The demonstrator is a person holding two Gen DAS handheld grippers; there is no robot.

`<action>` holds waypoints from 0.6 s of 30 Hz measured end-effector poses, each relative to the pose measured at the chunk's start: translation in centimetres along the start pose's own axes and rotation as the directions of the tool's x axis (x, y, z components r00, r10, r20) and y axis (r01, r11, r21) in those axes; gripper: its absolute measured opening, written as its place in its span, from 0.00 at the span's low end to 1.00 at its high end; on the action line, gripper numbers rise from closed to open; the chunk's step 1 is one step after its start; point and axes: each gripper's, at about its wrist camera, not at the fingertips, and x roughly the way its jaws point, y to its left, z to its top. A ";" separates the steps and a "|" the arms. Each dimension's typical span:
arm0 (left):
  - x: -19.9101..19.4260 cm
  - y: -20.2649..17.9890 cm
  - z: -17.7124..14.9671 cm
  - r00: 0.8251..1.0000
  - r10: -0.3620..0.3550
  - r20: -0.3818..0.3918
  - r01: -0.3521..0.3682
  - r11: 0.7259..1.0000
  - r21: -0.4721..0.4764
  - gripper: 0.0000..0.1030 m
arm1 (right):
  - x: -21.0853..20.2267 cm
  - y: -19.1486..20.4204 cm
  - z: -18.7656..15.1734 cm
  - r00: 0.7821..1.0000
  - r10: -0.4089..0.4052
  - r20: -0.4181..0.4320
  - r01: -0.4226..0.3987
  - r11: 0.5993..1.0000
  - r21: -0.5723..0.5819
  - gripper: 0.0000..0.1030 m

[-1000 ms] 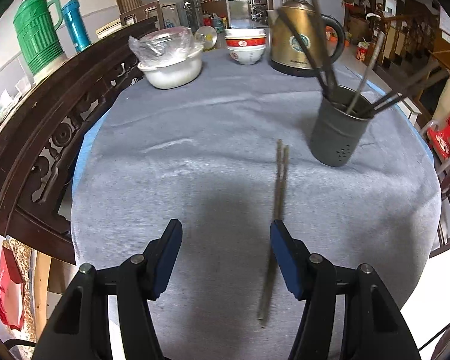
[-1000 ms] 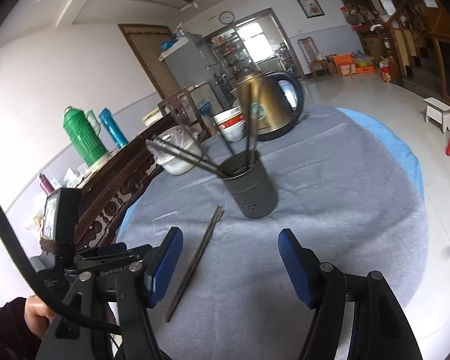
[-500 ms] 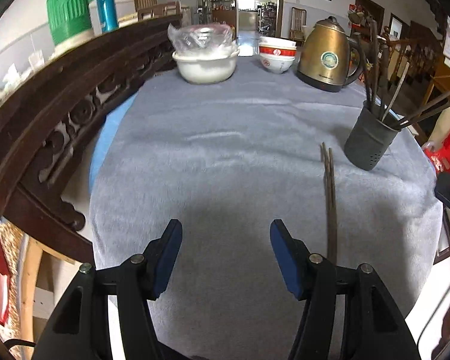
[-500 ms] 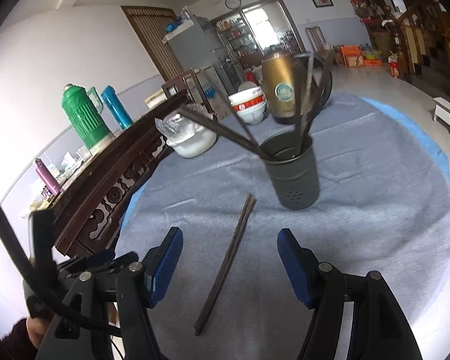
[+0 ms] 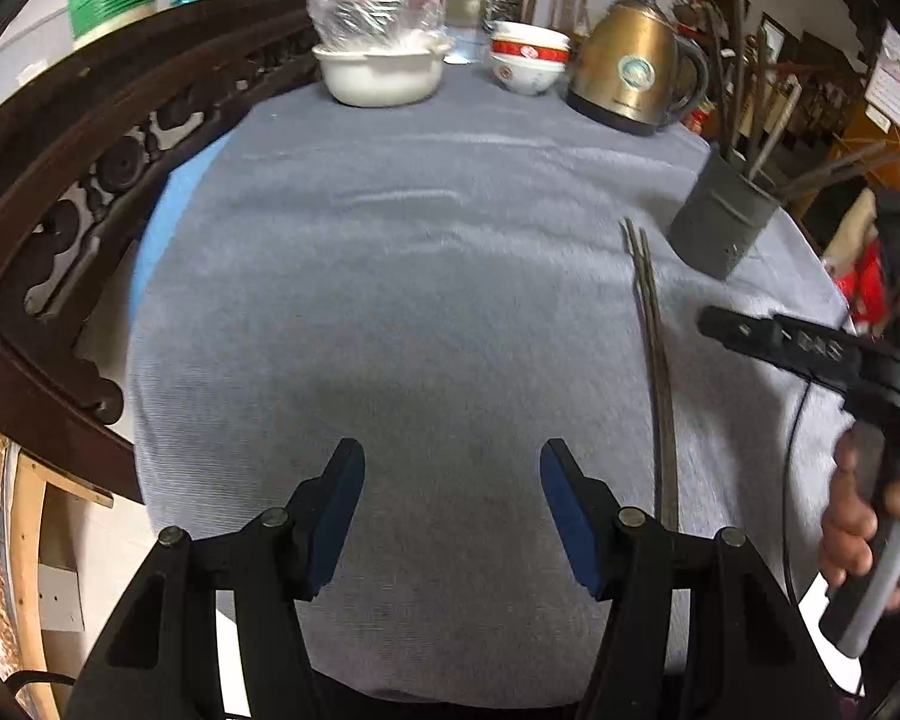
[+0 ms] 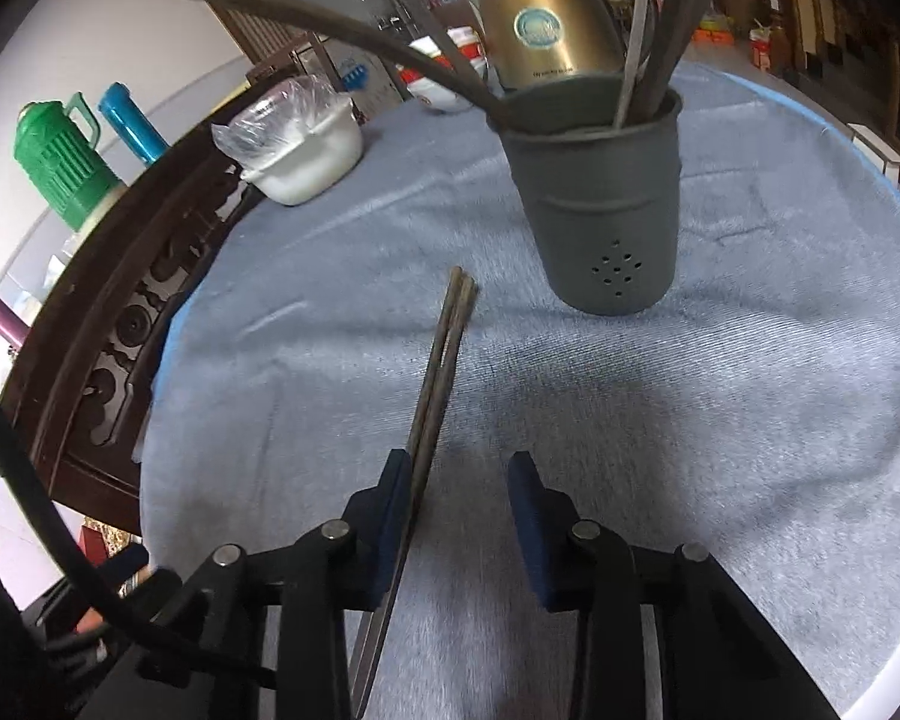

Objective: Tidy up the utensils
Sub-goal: 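Lower the open right tool onto the pair of dark sticks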

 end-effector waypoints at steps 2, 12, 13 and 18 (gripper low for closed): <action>0.2 -0.4 0.0 1.000 -0.003 -0.004 0.003 1.000 0.013 0.60 | 0.7 0.0 0.4 1.000 -0.004 -0.007 0.004 1.000 0.005 0.35; 1.2 -0.3 0.3 0.999 0.004 -0.033 -0.004 1.000 -0.004 0.60 | 3.0 0.6 1.7 1.000 -0.024 -0.020 0.024 1.000 -0.006 0.29; 1.2 -0.3 0.4 0.999 0.007 -0.033 -0.007 1.000 -0.004 0.60 | 3.2 0.7 1.8 0.999 -0.028 -0.025 0.028 1.000 -0.006 0.28; 1.5 0.0 0.5 0.999 0.014 -0.041 -0.015 1.000 -0.006 0.60 | 3.6 1.1 2.1 0.998 -0.050 -0.027 0.050 0.999 -0.015 0.26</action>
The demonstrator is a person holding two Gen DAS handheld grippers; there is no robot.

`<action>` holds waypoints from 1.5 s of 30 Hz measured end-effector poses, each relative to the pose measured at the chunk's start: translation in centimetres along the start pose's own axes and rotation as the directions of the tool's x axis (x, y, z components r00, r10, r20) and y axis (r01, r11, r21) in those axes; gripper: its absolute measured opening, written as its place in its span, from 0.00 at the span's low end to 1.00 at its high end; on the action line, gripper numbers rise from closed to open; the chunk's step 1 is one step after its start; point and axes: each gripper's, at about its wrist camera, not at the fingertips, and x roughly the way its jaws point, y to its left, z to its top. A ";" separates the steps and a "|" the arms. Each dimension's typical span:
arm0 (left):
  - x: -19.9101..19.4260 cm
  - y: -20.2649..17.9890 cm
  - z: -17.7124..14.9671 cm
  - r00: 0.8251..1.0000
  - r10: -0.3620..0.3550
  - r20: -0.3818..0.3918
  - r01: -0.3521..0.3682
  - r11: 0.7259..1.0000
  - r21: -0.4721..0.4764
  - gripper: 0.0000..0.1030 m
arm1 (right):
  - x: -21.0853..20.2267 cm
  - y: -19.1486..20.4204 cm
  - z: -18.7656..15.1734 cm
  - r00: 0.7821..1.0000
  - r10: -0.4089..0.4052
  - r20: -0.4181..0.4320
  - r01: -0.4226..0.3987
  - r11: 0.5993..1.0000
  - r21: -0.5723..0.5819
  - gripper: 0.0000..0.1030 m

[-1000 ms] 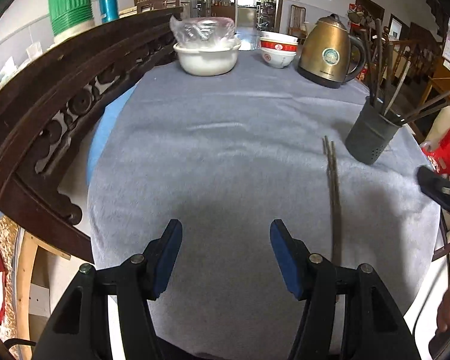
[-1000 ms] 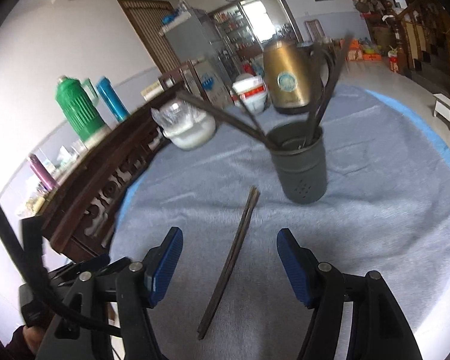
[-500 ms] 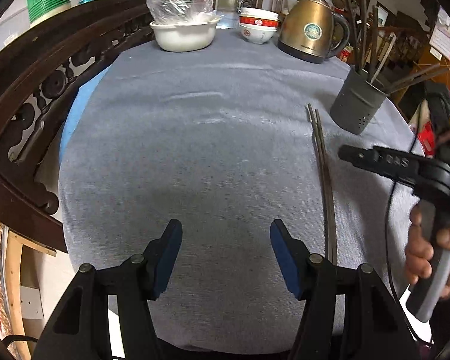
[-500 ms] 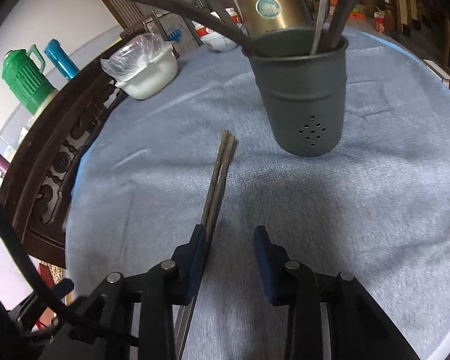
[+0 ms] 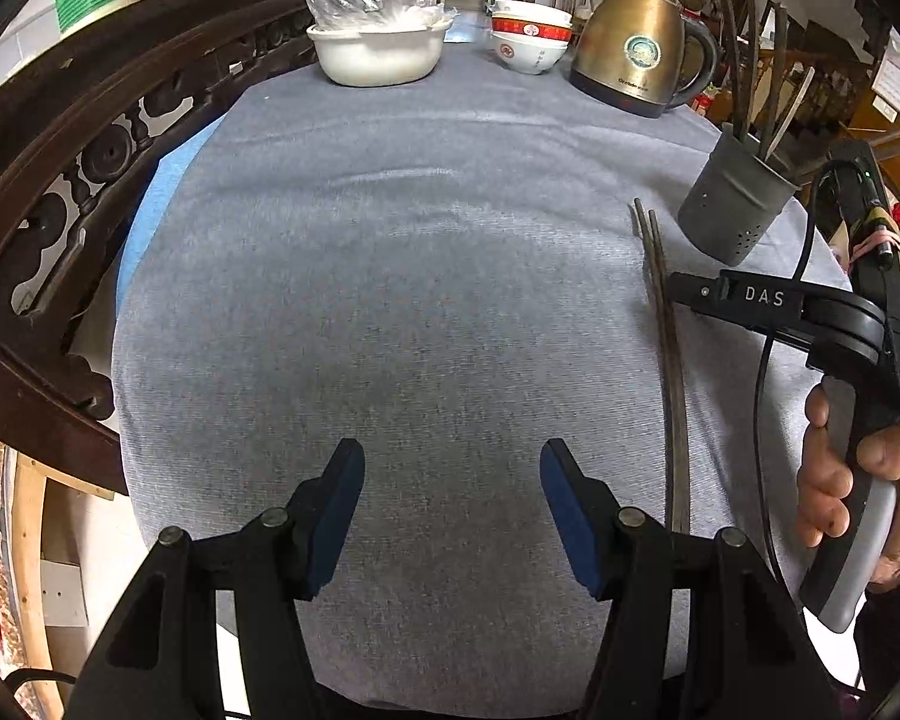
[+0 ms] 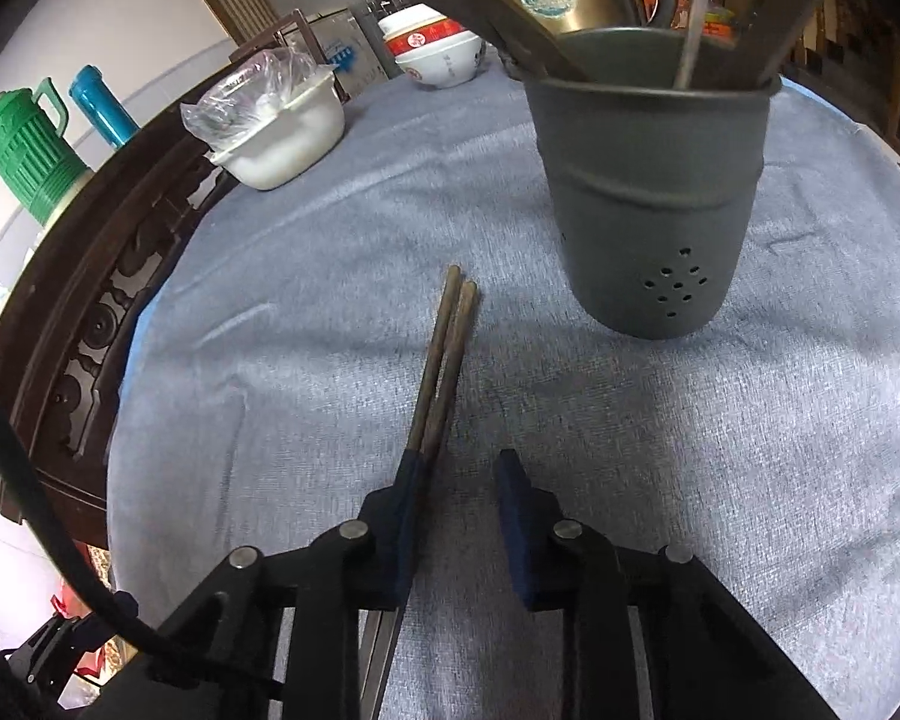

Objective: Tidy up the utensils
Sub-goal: 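Lower the open right tool onto the pair of dark sticks, then grasp one dark stick with the left tool while the right tool grasps the other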

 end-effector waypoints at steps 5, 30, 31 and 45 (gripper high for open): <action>0.1 0.2 0.0 1.000 0.004 -0.004 -0.004 1.000 -0.004 0.60 | 0.3 0.9 0.1 0.999 -0.034 -0.018 0.033 0.999 -0.041 0.26; 2.5 -5.0 4.8 0.965 -0.222 -0.141 0.232 0.971 0.056 0.60 | -1.6 -4.6 -0.7 0.992 0.104 -0.066 -0.101 0.994 0.042 0.14; 2.8 -5.7 5.0 0.960 -0.235 -0.149 0.248 0.966 0.072 0.60 | -1.7 -4.9 -0.6 0.991 0.113 -0.069 -0.109 0.992 0.059 0.14; 6.6 -7.8 5.5 0.919 -0.305 -0.248 0.330 0.942 0.065 0.37 | -2.0 -7.6 0.9 0.990 0.138 -0.025 -0.129 0.968 0.217 0.20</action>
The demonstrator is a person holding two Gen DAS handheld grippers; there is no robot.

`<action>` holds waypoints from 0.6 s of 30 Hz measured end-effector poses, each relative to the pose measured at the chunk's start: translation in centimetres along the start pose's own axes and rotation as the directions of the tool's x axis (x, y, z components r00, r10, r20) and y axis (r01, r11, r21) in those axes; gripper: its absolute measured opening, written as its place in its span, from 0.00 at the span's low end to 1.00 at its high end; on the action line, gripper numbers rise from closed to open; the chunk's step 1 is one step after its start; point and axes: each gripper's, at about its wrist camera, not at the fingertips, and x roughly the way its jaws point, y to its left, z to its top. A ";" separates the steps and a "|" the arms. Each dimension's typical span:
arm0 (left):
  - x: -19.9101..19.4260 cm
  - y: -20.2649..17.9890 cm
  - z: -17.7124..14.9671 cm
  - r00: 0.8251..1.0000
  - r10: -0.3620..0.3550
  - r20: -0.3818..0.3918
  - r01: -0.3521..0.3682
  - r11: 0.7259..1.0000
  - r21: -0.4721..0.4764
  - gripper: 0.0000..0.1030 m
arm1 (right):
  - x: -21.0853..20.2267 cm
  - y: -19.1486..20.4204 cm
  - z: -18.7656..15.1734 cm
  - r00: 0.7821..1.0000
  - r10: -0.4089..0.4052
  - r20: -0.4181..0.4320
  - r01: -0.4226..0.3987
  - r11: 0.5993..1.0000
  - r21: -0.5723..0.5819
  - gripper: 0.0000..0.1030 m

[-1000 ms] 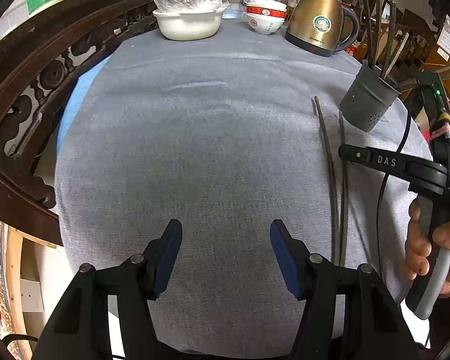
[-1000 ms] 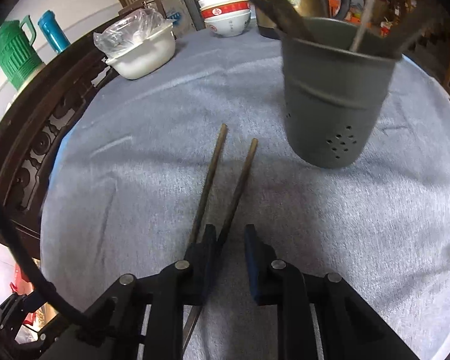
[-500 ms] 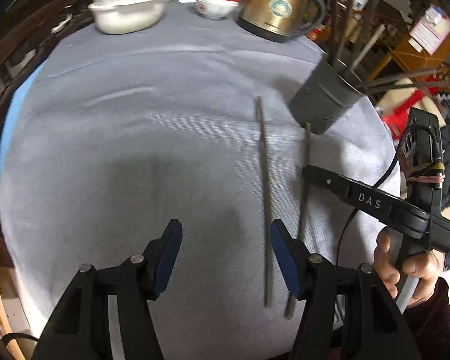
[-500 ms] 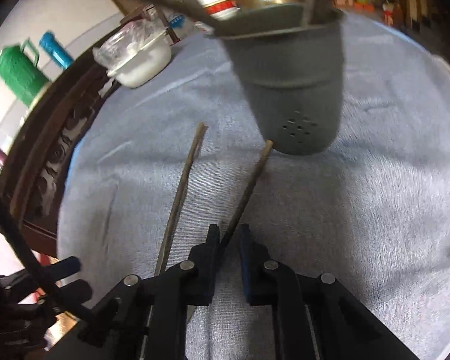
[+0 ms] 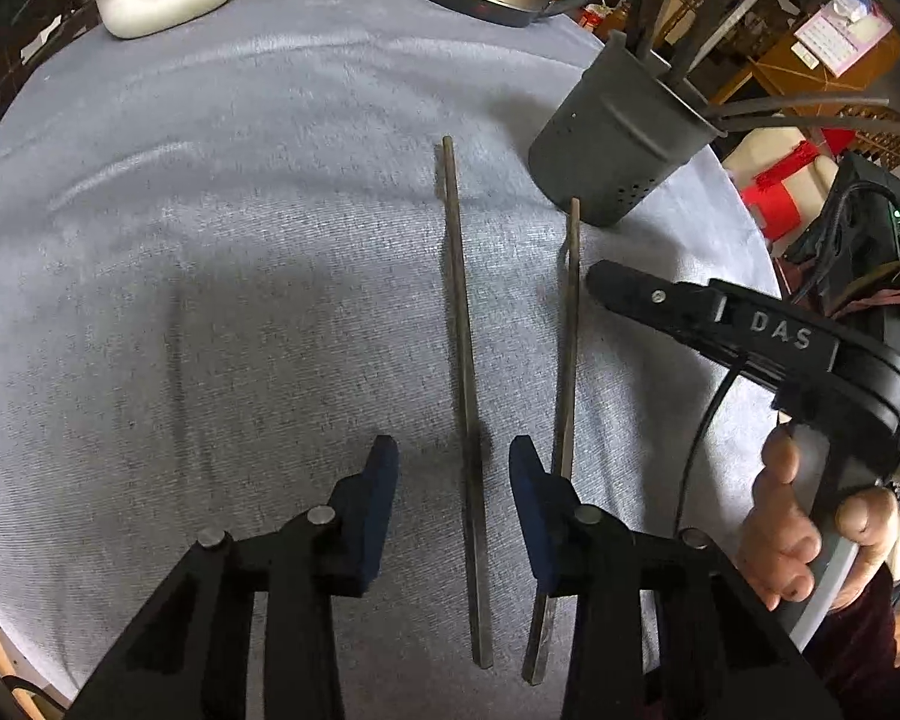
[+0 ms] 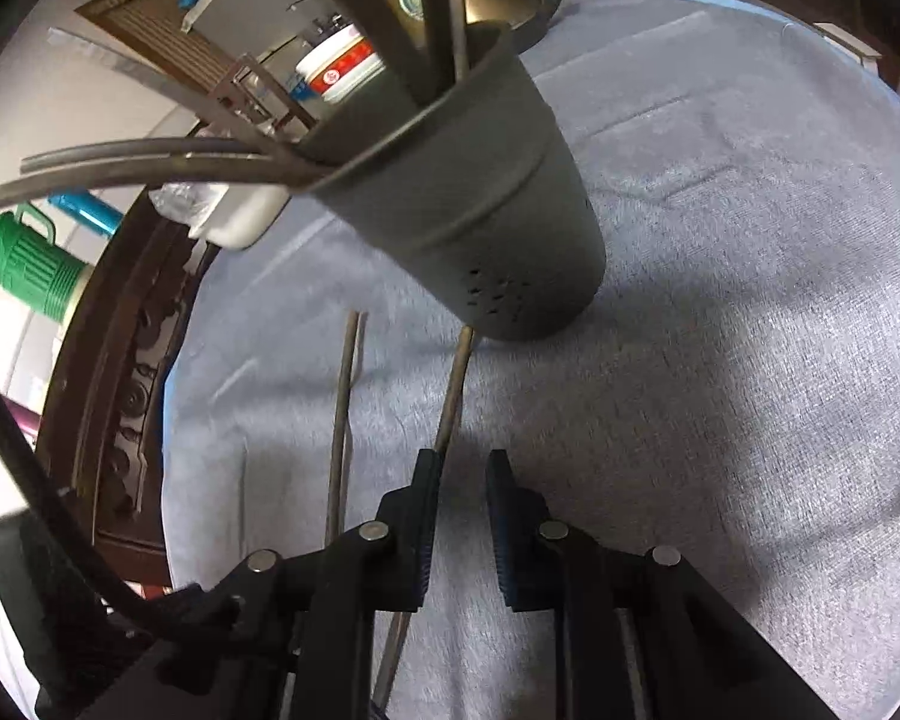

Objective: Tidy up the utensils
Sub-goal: 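Grasp one dark stick with the left tool while the right tool grasps the other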

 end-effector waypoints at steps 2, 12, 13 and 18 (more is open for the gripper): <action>0.1 0.1 0.0 1.000 0.008 0.006 -0.008 1.000 -0.006 0.18 | 0.5 0.6 0.0 1.000 -0.012 -0.004 0.012 1.000 -0.004 0.20; -0.8 2.7 -1.6 0.998 -0.058 0.011 0.059 0.995 -0.085 0.02 | 2.1 4.3 -1.0 0.995 -0.098 0.031 0.102 0.978 -0.182 0.14; -1.1 3.1 -2.0 0.998 -0.059 0.011 0.060 0.994 -0.091 0.02 | 2.1 4.6 -1.1 0.995 -0.099 0.031 0.103 0.975 -0.197 0.13; -2.0 3.2 -2.5 0.999 -0.031 0.023 0.033 0.996 -0.080 0.02 | 2.2 5.3 -1.4 0.994 -0.098 0.038 0.104 0.971 -0.214 0.13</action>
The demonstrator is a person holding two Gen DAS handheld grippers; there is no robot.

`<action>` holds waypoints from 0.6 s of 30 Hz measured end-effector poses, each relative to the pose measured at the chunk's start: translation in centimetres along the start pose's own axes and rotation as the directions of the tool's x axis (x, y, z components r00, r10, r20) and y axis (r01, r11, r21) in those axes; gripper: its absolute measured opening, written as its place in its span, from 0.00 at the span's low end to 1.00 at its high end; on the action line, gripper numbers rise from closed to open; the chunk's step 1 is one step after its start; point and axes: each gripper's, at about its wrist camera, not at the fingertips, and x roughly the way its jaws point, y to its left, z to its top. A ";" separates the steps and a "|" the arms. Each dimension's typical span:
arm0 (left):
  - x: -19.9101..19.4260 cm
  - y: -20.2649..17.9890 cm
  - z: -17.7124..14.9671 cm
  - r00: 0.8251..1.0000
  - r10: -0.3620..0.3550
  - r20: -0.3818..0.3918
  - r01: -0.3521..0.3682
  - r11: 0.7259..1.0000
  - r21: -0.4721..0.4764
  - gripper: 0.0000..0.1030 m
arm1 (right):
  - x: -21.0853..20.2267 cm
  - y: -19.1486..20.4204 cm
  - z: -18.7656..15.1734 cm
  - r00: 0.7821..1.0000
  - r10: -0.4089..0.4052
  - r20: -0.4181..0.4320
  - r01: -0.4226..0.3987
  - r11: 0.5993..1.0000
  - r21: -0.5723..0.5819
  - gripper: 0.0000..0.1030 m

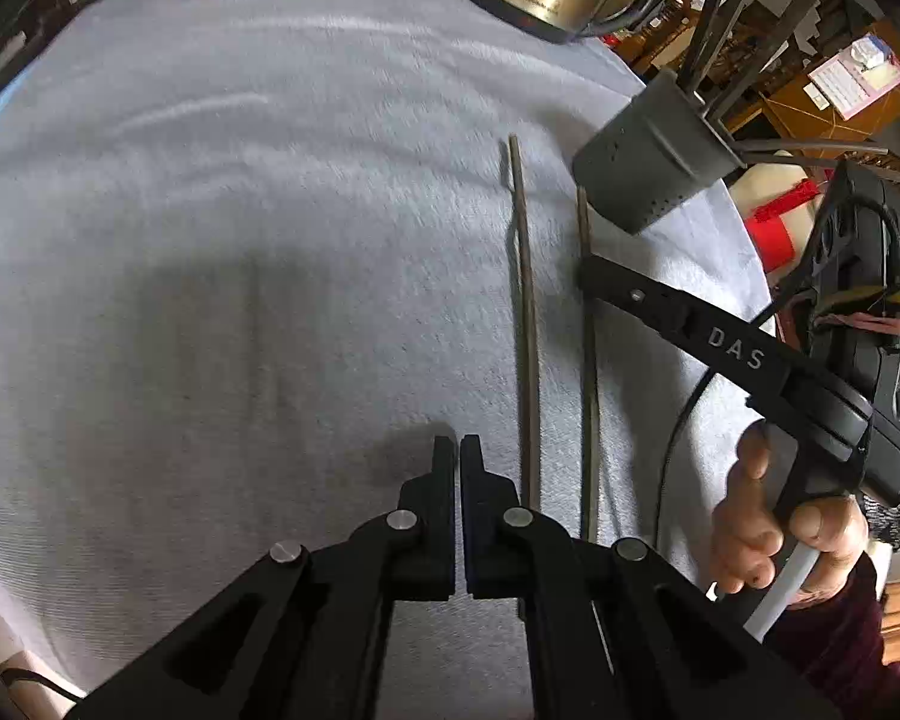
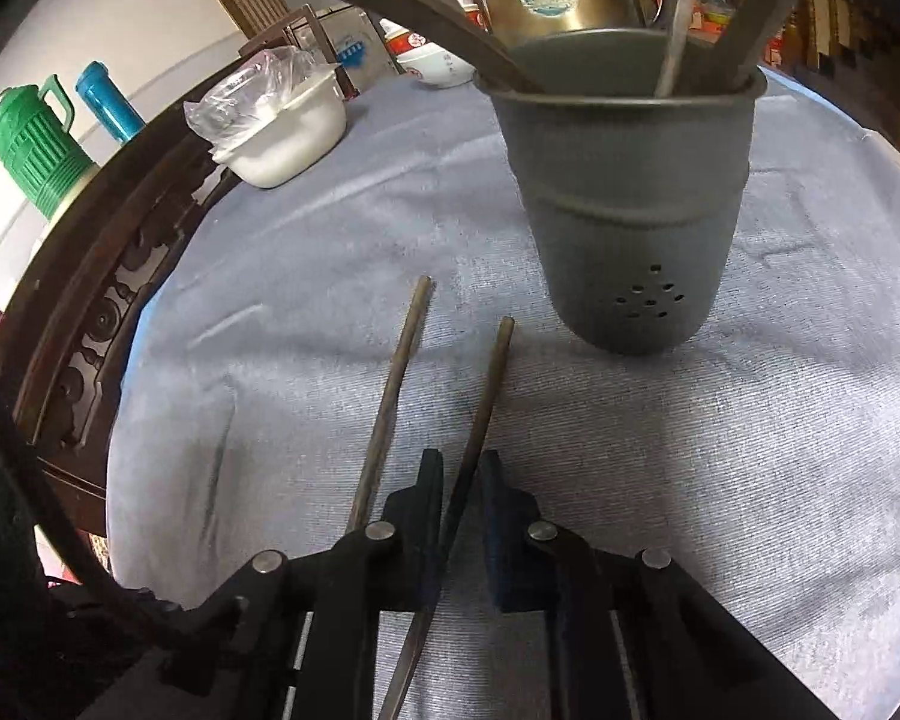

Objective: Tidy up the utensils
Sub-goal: 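Grasp one dark stick with the left tool while the right tool grasps the other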

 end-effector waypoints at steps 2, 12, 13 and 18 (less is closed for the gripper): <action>-0.3 -0.2 0.6 1.000 0.005 0.003 -0.005 1.000 0.003 0.05 | -0.5 -0.3 0.0 1.000 -0.020 0.009 0.020 1.000 -0.008 0.14; 0.9 -2.9 4.9 0.998 0.063 0.014 -0.064 0.995 0.075 0.50 | -1.9 -3.1 -0.2 1.000 0.020 -0.012 -0.019 0.998 0.061 0.15; 1.4 -2.9 5.4 0.997 0.075 0.013 -0.075 0.994 0.076 0.50 | -2.0 -3.5 -0.2 0.999 0.034 -0.012 -0.033 0.997 0.075 0.15; 2.7 -3.1 6.7 0.993 0.114 0.024 -0.115 0.990 0.081 0.42 | -2.4 -4.6 0.0 0.998 0.066 -0.001 -0.066 0.992 0.107 0.15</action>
